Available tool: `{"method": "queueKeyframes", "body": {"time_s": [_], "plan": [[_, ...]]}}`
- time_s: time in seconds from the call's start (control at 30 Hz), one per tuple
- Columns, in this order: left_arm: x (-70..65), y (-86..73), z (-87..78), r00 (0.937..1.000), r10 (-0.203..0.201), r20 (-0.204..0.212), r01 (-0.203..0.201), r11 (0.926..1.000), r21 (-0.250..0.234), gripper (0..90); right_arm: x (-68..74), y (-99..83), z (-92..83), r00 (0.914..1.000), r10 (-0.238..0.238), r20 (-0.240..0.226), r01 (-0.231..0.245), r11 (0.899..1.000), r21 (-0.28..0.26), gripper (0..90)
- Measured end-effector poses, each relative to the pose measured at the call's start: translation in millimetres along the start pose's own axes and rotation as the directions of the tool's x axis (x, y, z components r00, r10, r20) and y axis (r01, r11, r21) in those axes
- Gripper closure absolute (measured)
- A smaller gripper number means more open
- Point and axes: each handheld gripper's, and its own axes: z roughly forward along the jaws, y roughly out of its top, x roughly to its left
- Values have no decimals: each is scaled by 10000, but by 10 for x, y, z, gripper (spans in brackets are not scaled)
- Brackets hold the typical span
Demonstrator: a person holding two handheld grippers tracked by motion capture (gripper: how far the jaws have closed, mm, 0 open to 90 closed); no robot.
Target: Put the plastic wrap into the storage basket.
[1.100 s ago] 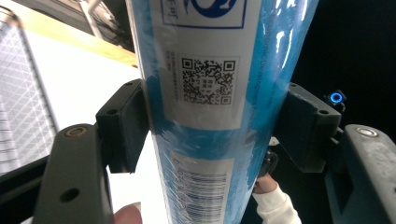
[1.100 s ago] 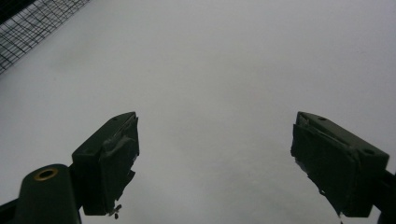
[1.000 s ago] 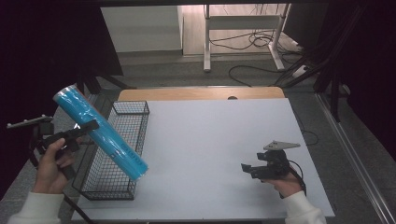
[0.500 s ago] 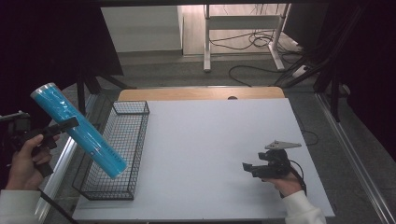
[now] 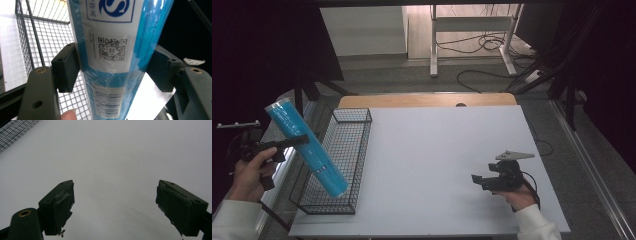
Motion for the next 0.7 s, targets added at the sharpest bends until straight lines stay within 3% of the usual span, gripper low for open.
{"method": "queueKeyframes", "body": {"time_s": [0.23, 0.4, 0.7], "plan": [[-19, -18, 55, 9994, 303, -170, -294, 9983, 499, 321, -3, 1, 3, 10000, 18, -22, -18, 10000, 44, 155], [-26, -14, 244, 9970, 524, -577, -458, 9928, 1109, 320, 10, 1, 18, 10000, -23, -30, 23, 9999, 108, 151], [42, 85, 578, 9957, 112, -915, -1, 9928, 1200, 319, -8, 3, 18, 10000, 37, 68, -38, 9999, 94, 151]]}}
